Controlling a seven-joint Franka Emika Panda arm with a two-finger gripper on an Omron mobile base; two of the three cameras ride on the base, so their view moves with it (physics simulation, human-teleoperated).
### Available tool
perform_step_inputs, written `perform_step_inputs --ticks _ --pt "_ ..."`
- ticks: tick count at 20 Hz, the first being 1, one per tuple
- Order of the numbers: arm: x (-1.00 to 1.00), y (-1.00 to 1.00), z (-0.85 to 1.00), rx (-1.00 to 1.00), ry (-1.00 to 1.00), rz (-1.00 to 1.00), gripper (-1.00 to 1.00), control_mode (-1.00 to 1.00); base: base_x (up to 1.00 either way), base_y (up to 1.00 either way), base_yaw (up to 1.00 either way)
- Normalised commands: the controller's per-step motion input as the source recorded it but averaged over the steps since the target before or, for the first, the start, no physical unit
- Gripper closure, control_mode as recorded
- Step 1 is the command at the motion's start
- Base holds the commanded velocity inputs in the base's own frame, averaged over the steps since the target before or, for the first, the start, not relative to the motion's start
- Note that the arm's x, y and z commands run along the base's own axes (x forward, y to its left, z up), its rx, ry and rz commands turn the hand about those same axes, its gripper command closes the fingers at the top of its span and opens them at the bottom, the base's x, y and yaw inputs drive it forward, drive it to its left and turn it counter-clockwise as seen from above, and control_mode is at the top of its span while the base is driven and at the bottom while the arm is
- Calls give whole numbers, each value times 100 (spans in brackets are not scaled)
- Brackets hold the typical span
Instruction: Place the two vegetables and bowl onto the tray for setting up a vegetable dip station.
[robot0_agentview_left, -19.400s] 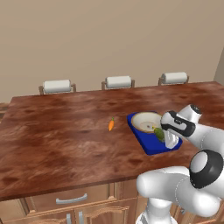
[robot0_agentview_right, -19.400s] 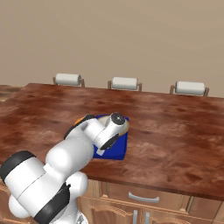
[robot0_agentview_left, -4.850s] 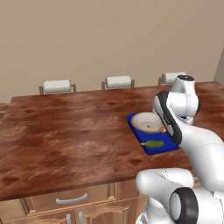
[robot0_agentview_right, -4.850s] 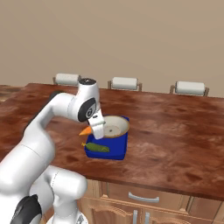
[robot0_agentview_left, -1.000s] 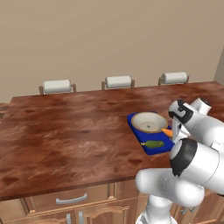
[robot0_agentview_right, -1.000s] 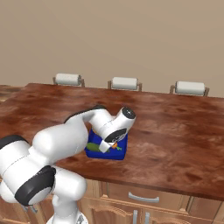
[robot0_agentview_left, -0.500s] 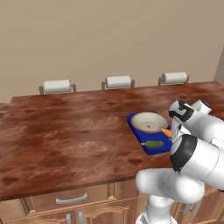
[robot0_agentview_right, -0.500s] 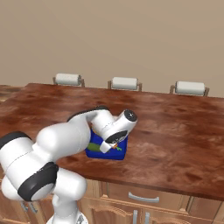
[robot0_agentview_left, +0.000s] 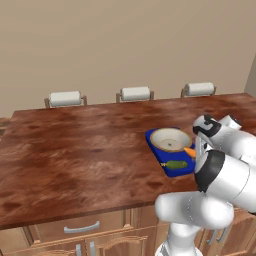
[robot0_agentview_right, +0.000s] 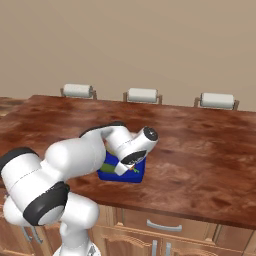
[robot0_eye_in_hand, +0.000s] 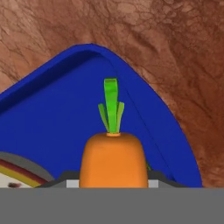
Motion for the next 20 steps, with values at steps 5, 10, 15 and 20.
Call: perform_step_inputs --ticks 5,10,15,20 --pt "8 0 -3 0 0 3 100 -100 0 0 0" --pt "6 1 -1 0 0 5 100 -100 0 0 0" --pt "7 2 -5 0 0 3 100 -100 0 0 0" --pt "11 4 -7 1 0 1 100 -100 0 0 0"
